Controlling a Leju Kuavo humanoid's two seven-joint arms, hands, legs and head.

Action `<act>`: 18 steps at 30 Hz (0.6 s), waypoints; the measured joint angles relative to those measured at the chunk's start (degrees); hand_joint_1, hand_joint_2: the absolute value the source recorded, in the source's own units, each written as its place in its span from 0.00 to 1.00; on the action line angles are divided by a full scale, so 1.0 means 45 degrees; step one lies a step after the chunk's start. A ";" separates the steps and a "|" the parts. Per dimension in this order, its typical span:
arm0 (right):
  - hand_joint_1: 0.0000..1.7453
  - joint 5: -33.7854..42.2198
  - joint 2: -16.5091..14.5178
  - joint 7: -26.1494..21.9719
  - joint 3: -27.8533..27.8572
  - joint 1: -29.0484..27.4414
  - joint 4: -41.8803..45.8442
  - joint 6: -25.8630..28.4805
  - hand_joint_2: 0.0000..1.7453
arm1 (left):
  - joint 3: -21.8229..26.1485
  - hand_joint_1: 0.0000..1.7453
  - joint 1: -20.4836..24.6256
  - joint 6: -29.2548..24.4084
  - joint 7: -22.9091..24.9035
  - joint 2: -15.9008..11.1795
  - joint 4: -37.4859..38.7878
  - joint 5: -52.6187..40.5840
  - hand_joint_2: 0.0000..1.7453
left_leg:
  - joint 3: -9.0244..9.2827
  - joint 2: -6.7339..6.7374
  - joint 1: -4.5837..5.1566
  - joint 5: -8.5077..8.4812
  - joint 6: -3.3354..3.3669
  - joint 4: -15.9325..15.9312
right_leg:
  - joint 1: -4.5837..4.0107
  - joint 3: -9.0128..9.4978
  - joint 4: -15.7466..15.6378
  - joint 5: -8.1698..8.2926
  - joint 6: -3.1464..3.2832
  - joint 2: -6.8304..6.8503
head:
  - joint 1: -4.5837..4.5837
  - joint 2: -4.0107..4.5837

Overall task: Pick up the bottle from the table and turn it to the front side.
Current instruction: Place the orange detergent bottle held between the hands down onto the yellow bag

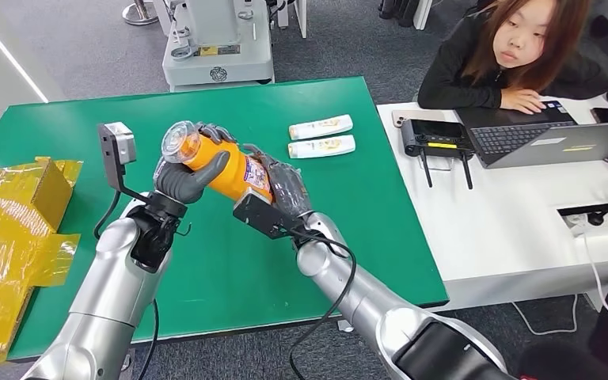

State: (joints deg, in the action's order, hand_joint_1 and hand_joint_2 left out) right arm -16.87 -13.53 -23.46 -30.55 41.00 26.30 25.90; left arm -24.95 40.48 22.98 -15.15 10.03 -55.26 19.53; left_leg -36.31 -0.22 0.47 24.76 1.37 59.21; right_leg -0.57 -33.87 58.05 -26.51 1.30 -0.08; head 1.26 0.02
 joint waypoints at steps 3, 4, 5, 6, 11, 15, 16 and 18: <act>0.00 0.0136 0.0000 -0.0154 0.0068 0.0015 0.0204 -0.0148 1.00 | -0.0007 1.00 0.0118 -0.0823 -0.0432 0.0098 0.0311 -0.0685 1.00 | 0.0000 0.0002 0.0000 -0.0001 -0.0002 0.0000 | 0.0000 -0.0002 0.0000 0.0000 0.0000 -0.0002 | 0.0000 0.0000; 0.00 0.0193 0.0000 -0.0185 0.0097 0.0013 0.0272 -0.0198 1.00 | -0.0007 1.00 0.0195 -0.1016 -0.0530 0.0111 0.0426 -0.0849 1.00 | 0.0000 0.0003 0.0000 -0.0001 -0.0002 0.0000 | 0.0000 -0.0003 0.0000 0.0000 0.0000 -0.0003 | 0.0000 0.0000; 0.00 0.0263 0.0001 -0.0220 0.0138 0.0011 0.0347 -0.0252 1.00 | -0.0006 1.00 0.0282 -0.1264 -0.0637 0.0119 0.0543 -0.1055 1.00 | 0.0000 0.0004 0.0000 -0.0002 -0.0003 0.0000 | 0.0000 -0.0004 0.0000 0.0000 0.0000 -0.0003 | 0.0000 0.0000; 0.00 0.0358 0.0007 -0.0262 0.0200 0.0006 0.0432 -0.0321 1.00 | 0.0000 1.00 0.0393 -0.1643 -0.0771 0.0126 0.0674 -0.1322 1.00 | 0.0001 0.0005 0.0000 -0.0002 -0.0003 0.0001 | 0.0000 -0.0004 0.0000 0.0001 0.0001 -0.0004 | 0.0000 0.0000; 0.00 0.0972 0.0131 -0.0522 0.0667 -0.0268 0.1146 -0.0883 1.00 | 0.0323 1.00 0.1438 -0.3932 -0.1440 0.0138 0.1712 -0.2713 1.00 | 0.0000 0.0005 -0.0001 -0.0006 -0.0006 0.0003 | 0.0000 -0.0008 0.0002 0.0004 0.0003 -0.0005 | -0.0001 0.0000; 0.00 0.1319 0.0204 -0.0645 0.0928 -0.0838 0.1981 -0.1388 1.00 | 0.1063 1.00 0.3046 -0.4960 -0.1582 0.0102 0.3408 -0.2807 1.00 | -0.0002 0.0004 -0.0002 -0.0008 -0.0007 0.0003 | -0.0001 -0.0008 0.0008 0.0005 0.0003 -0.0006 | 0.0000 0.0000; 0.00 0.1362 0.0214 -0.0684 0.0963 -0.0983 0.2189 -0.1484 1.00 | 0.1282 1.00 0.3439 -0.5152 -0.1556 0.0094 0.3859 -0.2791 1.00 | -0.0002 0.0008 -0.0002 -0.0008 -0.0007 0.0003 | -0.0001 -0.0008 0.0009 0.0005 0.0003 -0.0010 | -0.0001 0.0000; 0.00 0.1391 0.0243 -0.0752 0.0997 -0.1316 0.2608 -0.1599 1.00 | 0.1639 1.00 0.4119 -0.5472 -0.1522 0.0064 0.4669 -0.2899 1.00 | -0.0002 0.0012 -0.0002 -0.0008 -0.0007 0.0003 | -0.0001 -0.0008 0.0009 0.0004 0.0003 -0.0016 | -0.0002 0.0000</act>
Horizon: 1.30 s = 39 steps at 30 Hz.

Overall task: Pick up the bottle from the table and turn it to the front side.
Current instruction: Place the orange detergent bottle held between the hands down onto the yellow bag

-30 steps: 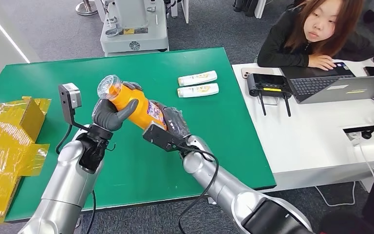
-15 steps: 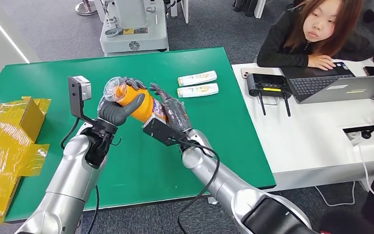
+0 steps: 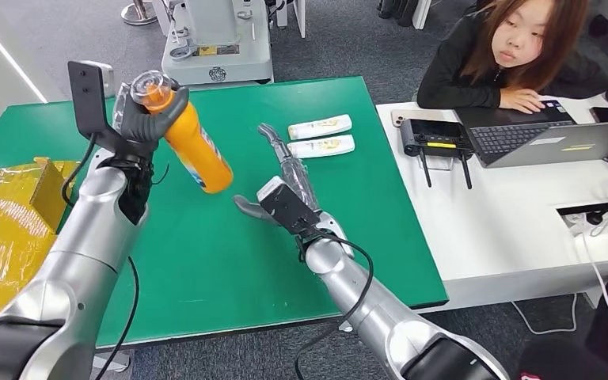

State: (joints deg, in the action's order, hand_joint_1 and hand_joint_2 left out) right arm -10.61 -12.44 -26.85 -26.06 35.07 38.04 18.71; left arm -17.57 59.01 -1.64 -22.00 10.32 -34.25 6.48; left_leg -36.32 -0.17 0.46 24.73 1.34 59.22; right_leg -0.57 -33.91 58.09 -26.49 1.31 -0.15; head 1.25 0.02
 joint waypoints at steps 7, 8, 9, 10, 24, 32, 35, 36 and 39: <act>0.00 0.0001 0.0086 -0.0075 0.0001 -0.0821 0.0959 -0.0023 1.00 | 0.0473 1.00 0.1088 -0.0302 0.0070 -0.0140 0.1498 -0.0332 1.00 | -0.0002 -0.0002 0.0001 0.0000 0.0000 -0.0001 | 0.0001 -0.0003 -0.0001 0.0000 0.0000 0.0002 | 0.0004 0.0000; 0.00 0.0001 0.0096 -0.0079 0.0001 -0.0861 0.1034 -0.0034 1.00 | 0.0494 1.00 0.1141 -0.0301 0.0070 -0.0148 0.1608 -0.0395 1.00 | -0.0002 -0.0002 0.0001 0.0000 0.0000 -0.0001 | 0.0001 -0.0003 -0.0001 0.0000 0.0000 0.0002 | 0.0004 0.0000; 0.00 0.0005 0.0107 -0.0086 0.0001 -0.0904 0.1107 -0.0049 1.00 | 0.0504 1.00 0.1190 -0.0290 0.0070 -0.0158 0.1709 -0.0526 1.00 | -0.0002 -0.0001 0.0001 0.0000 0.0000 0.0000 | 0.0001 -0.0003 -0.0001 0.0000 0.0000 0.0002 | 0.0004 0.0000; 0.00 0.0022 0.0119 -0.0103 0.0001 -0.0967 0.1187 -0.0054 1.00 | 0.0505 1.00 0.1259 -0.0249 0.0075 -0.0170 0.1801 -0.0721 1.00 | -0.0002 -0.0002 0.0001 0.0000 0.0000 0.0000 | 0.0001 -0.0003 -0.0001 0.0000 0.0000 0.0002 | 0.0002 0.0000; 0.00 0.0828 0.0336 -0.0180 -0.0141 -0.2497 0.2170 -0.0214 1.00 | -0.1751 1.00 0.3666 -0.2518 0.1681 -0.1516 0.2786 -0.6685 1.00 | -0.0007 0.0020 -0.0002 -0.0001 -0.0004 -0.0002 | -0.0002 -0.0016 0.0012 0.0000 0.0002 -0.0018 | 0.0002 0.0000; 0.00 0.1152 0.0417 -0.0102 -0.0256 -0.3217 0.2597 -0.0399 1.00 | -0.1863 1.00 0.4986 -0.2490 0.2363 -0.2876 0.3177 -0.6975 1.00 | -0.0013 0.0014 -0.0004 -0.0003 -0.0009 -0.0007 | -0.0002 -0.0028 0.0028 -0.0009 0.0013 -0.0017 | 0.0002 0.0000; 0.00 0.1150 0.0418 -0.0002 -0.0269 -0.3320 0.2705 -0.0394 1.00 | -0.2096 1.00 0.5254 -0.2511 0.2806 -0.3067 0.3280 -0.7884 1.00 | -0.0014 0.0006 -0.0001 -0.0003 -0.0008 -0.0007 | 0.0000 -0.0023 0.0024 -0.0009 0.0013 -0.0012 | 0.0004 0.0000; 0.00 0.1141 0.0418 0.0040 -0.0271 -0.3361 0.2730 -0.0389 1.00 | -0.2302 1.00 0.5325 -0.2443 0.3045 -0.3134 0.3322 -0.8499 1.00 | -0.0014 0.0006 -0.0001 -0.0004 -0.0008 -0.0007 | 0.0000 -0.0020 0.0023 -0.0009 0.0013 -0.0011 | 0.0005 0.0000; 0.00 0.1090 0.0418 0.0091 -0.0271 -0.3519 0.2752 -0.0382 1.00 | -0.3135 1.00 0.5510 -0.2113 0.3537 -0.3379 0.3437 -1.0051 1.00 | -0.0014 0.0013 0.0003 -0.0004 -0.0008 -0.0005 | 0.0004 -0.0018 0.0022 -0.0005 0.0013 -0.0014 | 0.0006 0.0000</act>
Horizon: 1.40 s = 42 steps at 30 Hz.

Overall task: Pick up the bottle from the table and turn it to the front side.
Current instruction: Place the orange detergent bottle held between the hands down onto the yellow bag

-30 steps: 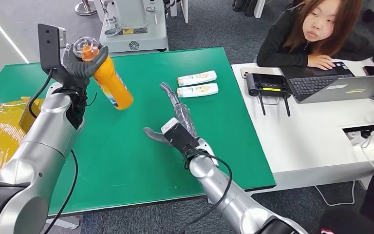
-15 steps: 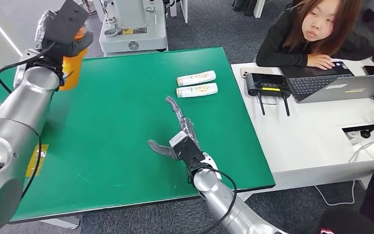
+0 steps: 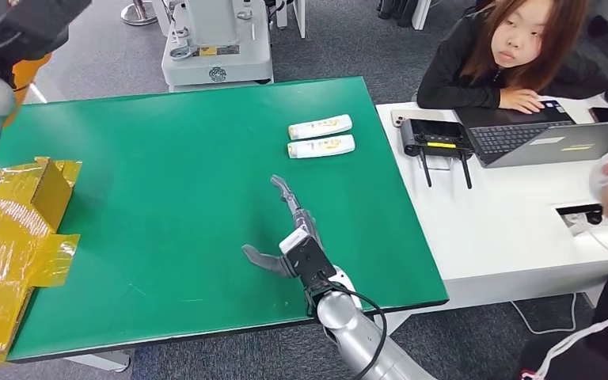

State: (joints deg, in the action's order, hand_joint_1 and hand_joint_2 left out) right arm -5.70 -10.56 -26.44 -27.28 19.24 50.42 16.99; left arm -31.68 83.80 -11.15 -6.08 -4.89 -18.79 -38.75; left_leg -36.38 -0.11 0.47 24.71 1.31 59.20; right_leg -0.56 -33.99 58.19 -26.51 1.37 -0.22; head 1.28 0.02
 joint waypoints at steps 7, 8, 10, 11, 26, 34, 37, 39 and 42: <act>0.00 0.0007 0.0058 -0.0005 0.0014 -0.0449 0.0101 0.0063 1.00 | -0.1395 1.00 0.0234 0.0652 0.0654 -0.0531 0.0303 -0.1917 1.00 | 0.0001 -0.0003 -0.0001 0.0000 0.0000 0.0004 | 0.0000 -0.0002 -0.0001 0.0002 0.0000 0.0002 | -0.0004 0.0000; 0.00 0.0010 0.0090 -0.0008 0.0024 -0.0576 0.0158 0.0069 1.00 | -0.1692 1.00 0.0255 0.0890 0.0713 -0.0627 0.0362 -0.2442 1.00 | 0.0001 0.0001 -0.0001 0.0001 0.0000 0.0003 | 0.0000 -0.0003 -0.0001 0.0002 0.0001 -0.0001 | -0.0005 0.0000; 0.00 0.0012 0.0152 -0.0022 0.0049 -0.0816 0.0277 0.0072 1.00 | -0.2362 1.00 0.0267 0.1376 0.0783 -0.0799 0.0481 -0.3388 1.00 | 0.0001 0.0006 -0.0001 0.0001 -0.0001 0.0002 | 0.0000 -0.0005 -0.0001 0.0001 0.0002 -0.0005 | -0.0006 0.0000; 0.00 0.0011 0.0180 -0.0027 0.0058 -0.0910 0.0327 0.0072 1.00 | -0.2669 1.00 0.0253 0.1545 0.0803 -0.0871 0.0537 -0.3676 1.00 | 0.0000 0.0006 -0.0001 0.0001 -0.0001 0.0002 | 0.0000 -0.0006 0.0000 0.0001 0.0002 -0.0005 | -0.0006 0.0000; 0.00 0.0120 0.0324 0.0136 0.0330 -0.1572 0.0774 0.0155 1.00 | -0.5059 1.00 -0.1044 0.3673 0.0432 -0.1143 0.1156 -0.5525 1.00 | 0.0000 0.0000 -0.0002 0.0000 -0.0002 0.0002 | -0.0001 -0.0002 -0.0004 0.0000 0.0003 0.0002 | -0.0002 0.0000; 0.00 0.0242 0.0595 0.0237 0.0635 -0.2241 0.1209 0.0172 1.00 | -0.5257 1.00 -0.1738 0.4282 0.0424 -0.1267 0.1273 -0.5420 1.00 | -0.0004 0.0000 -0.0002 0.0003 -0.0001 0.0000 | -0.0002 -0.0005 -0.0009 -0.0001 0.0003 0.0001 | -0.0002 0.0000; 0.00 0.0337 0.0646 0.0146 0.0672 -0.2259 0.1157 0.0185 1.00 | -0.5257 1.00 -0.1937 0.4413 0.0427 -0.1280 0.1291 -0.5291 1.00 | -0.0004 -0.0001 -0.0003 0.0001 -0.0002 -0.0001 | -0.0002 -0.0004 -0.0008 -0.0001 0.0003 0.0003 | -0.0004 0.0000; 0.00 0.0431 0.0682 0.0077 0.0679 -0.2240 0.1076 0.0186 1.00 | -0.5257 1.00 -0.2091 0.4417 0.0432 -0.1280 0.1299 -0.5234 1.00 | -0.0004 -0.0001 -0.0003 0.0000 -0.0003 -0.0001 | -0.0002 -0.0004 -0.0006 -0.0001 0.0003 0.0003 | -0.0002 0.0000; 0.00 0.0484 0.0730 -0.0011 0.0684 -0.2212 0.0961 0.0186 1.00 | -0.5257 1.00 -0.2250 0.4414 0.0442 -0.1279 0.1319 -0.5207 1.00 | -0.0004 -0.0001 -0.0003 -0.0001 -0.0003 0.0000 | -0.0002 -0.0004 -0.0006 0.0000 0.0004 0.0002 | -0.0003 0.0000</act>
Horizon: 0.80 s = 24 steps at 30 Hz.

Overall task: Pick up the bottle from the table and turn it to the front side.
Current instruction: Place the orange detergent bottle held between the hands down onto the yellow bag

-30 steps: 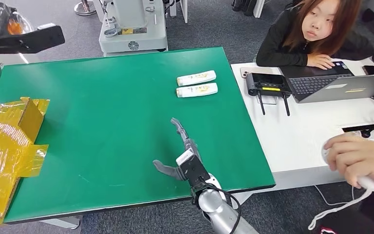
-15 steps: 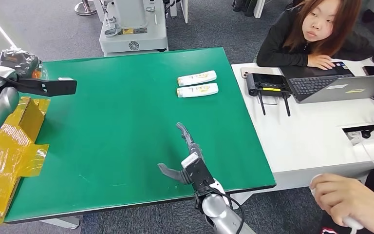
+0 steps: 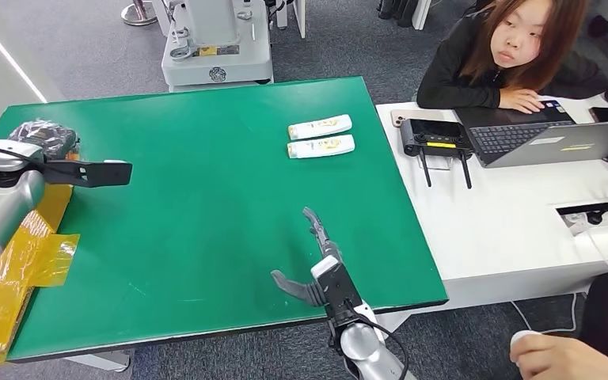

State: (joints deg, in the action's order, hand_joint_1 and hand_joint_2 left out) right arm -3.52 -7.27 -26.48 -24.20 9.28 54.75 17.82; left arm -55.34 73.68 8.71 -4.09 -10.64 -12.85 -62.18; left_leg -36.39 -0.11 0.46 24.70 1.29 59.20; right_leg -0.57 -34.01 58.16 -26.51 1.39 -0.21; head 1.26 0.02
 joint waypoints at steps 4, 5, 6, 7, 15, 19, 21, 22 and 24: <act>0.00 0.0663 0.0086 -0.0427 -0.0034 0.0214 -0.0458 0.0087 1.00 | 0.0000 1.00 -0.0104 0.0264 0.0075 0.0011 0.0017 0.0107 1.00 | 0.0000 -0.0001 0.0001 0.0000 0.0000 0.0001 | 0.0001 0.0000 -0.0002 0.0000 0.0000 0.0000 | 0.0000 0.0000; 0.00 0.1010 0.0141 -0.0632 -0.0075 0.0310 -0.0680 0.0143 1.00 | 0.0000 1.00 -0.0140 0.0386 0.0109 0.0016 0.0019 0.0135 1.00 | 0.0000 -0.0001 0.0001 0.0001 0.0000 0.0001 | 0.0001 0.0000 -0.0003 0.0000 0.0000 0.0001 | 0.0001 0.0000; 0.00 0.1360 0.0207 -0.0834 -0.0135 0.0398 -0.0908 0.0199 1.00 | 0.0000 1.00 -0.0179 0.0536 0.0153 0.0018 0.0022 0.0172 1.00 | 0.0000 -0.0001 0.0002 0.0001 0.0000 0.0001 | 0.0001 0.0001 -0.0003 0.0000 0.0000 0.0001 | 0.0001 0.0000; 0.00 0.1690 0.0274 -0.1006 -0.0214 0.0477 -0.1121 0.0247 1.00 | 0.0000 1.00 -0.0218 0.0717 0.0209 0.0018 0.0028 0.0223 1.00 | -0.0001 -0.0001 0.0002 0.0001 0.0000 0.0001 | 0.0001 0.0001 -0.0003 0.0000 0.0000 0.0000 | 0.0002 0.0000; 0.00 0.2707 0.0588 -0.1235 -0.0972 0.1102 -0.2195 0.0304 1.00 | 0.0010 1.00 -0.0526 0.1535 0.0606 0.0011 0.0112 0.0568 1.00 | -0.0002 -0.0010 -0.0001 0.0000 0.0000 0.0002 | -0.0001 0.0000 -0.0003 0.0001 0.0000 0.0006 | 0.0000 0.0000; 0.00 0.2719 0.0664 -0.1235 -0.1154 0.1262 -0.2449 0.0303 1.00 | 0.0015 1.00 -0.0540 0.1563 0.0635 0.0013 0.0159 0.0579 1.00 | -0.0002 -0.0007 -0.0001 0.0001 0.0000 0.0001 | -0.0001 -0.0001 -0.0002 0.0001 0.0000 0.0006 | 0.0001 0.0000; 0.00 0.2754 0.0680 -0.1233 -0.1206 0.1293 -0.2506 0.0311 1.00 | 0.0018 1.00 -0.0547 0.1630 0.0658 0.0013 0.0161 0.0630 1.00 | -0.0003 -0.0007 -0.0001 0.0001 0.0000 0.0001 | -0.0001 0.0000 -0.0002 0.0001 0.0000 0.0005 | 0.0001 0.0000; 0.00 0.2811 0.0688 -0.1229 -0.1253 0.1321 -0.2533 0.0332 1.00 | 0.0024 1.00 -0.0561 0.1689 0.0685 0.0013 0.0164 0.0682 1.00 | -0.0003 -0.0007 0.0000 0.0001 0.0000 0.0001 | -0.0001 0.0000 -0.0003 0.0001 0.0000 0.0005 | 0.0001 0.0000; 0.00 0.3013 0.0701 -0.1222 -0.1388 0.1429 -0.2602 0.0437 1.00 | 0.0046 1.00 -0.0631 0.1832 0.0753 0.0015 0.0175 0.0788 1.00 | -0.0003 -0.0007 0.0000 0.0001 0.0000 0.0001 | 0.0000 0.0000 -0.0003 0.0001 0.0000 0.0005 | 0.0001 0.0000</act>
State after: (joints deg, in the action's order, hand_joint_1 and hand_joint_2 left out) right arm 10.04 -4.12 -31.98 -30.45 15.71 43.04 19.79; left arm -55.13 70.84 16.95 -0.70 -10.58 -12.06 -58.63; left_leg -36.41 -0.14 0.46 24.71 1.29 59.20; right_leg -0.57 -34.01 58.15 -26.51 1.39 -0.18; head 1.27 0.02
